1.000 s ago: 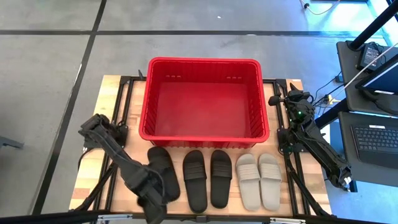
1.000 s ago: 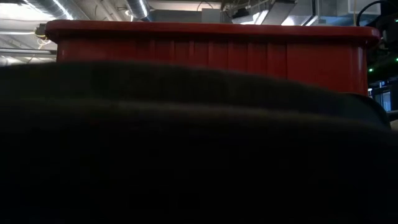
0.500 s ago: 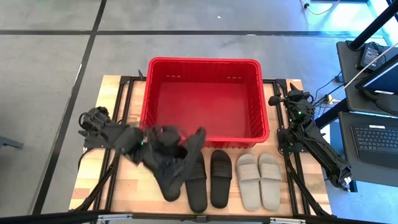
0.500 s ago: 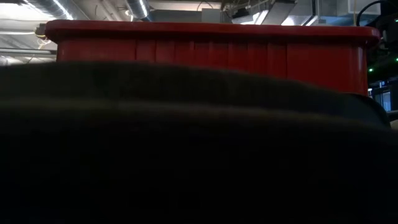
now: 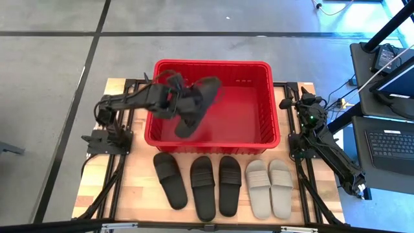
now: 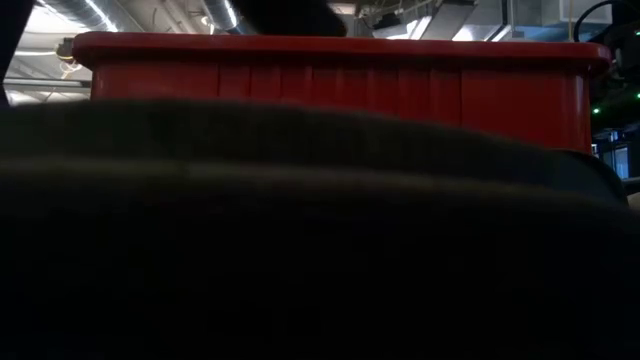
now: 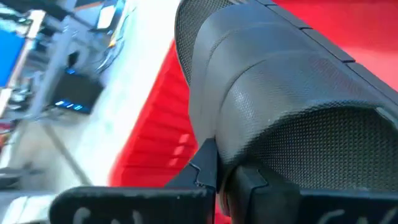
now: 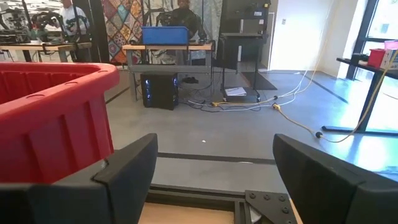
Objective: Pick and place slides into bin
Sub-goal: Put the black slide into the red bin
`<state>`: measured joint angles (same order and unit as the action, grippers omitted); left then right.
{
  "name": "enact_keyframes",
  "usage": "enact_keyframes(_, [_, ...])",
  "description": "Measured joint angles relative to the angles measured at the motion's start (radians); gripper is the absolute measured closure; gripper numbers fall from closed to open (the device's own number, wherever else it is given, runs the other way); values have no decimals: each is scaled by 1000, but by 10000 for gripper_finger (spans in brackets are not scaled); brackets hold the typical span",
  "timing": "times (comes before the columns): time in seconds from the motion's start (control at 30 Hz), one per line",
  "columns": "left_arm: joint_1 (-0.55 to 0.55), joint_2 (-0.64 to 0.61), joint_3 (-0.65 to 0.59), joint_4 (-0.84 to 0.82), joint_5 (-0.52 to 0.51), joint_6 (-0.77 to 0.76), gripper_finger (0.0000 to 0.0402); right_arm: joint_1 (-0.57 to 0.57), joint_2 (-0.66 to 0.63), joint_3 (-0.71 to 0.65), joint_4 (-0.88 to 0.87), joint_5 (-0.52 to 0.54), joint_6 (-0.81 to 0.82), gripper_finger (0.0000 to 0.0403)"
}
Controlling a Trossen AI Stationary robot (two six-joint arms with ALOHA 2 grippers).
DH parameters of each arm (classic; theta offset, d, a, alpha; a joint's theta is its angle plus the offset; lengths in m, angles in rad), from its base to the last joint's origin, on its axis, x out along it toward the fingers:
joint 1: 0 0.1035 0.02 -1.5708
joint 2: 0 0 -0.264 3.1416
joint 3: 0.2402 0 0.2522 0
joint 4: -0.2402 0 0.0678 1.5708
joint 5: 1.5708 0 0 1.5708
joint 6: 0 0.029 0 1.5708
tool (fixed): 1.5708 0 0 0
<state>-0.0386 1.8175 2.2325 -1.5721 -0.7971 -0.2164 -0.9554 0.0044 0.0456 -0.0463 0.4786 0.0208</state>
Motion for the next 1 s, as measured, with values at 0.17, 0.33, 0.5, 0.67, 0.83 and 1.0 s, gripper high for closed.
enact_keyframes(0.17, [107,-1,-91,1,7,70,396,0,0,0,0,0,1,83])
enact_keyframes(0.33, [185,0,-225,1,-4,35,396,0,0,0,0,1,8,83])
enact_keyframes(0.5, [241,0,-367,2,-25,-64,396,0,0,0,0,1,54,83])
enact_keyframes(0.67, [293,-1,-513,6,-67,-102,396,0,0,0,0,1,54,83])
enact_keyframes(0.83, [342,0,-659,77,-40,-117,396,0,0,0,0,1,54,83])
enact_keyframes(1.0, [372,0,-758,207,-37,-39,396,0,0,0,0,1,54,83])
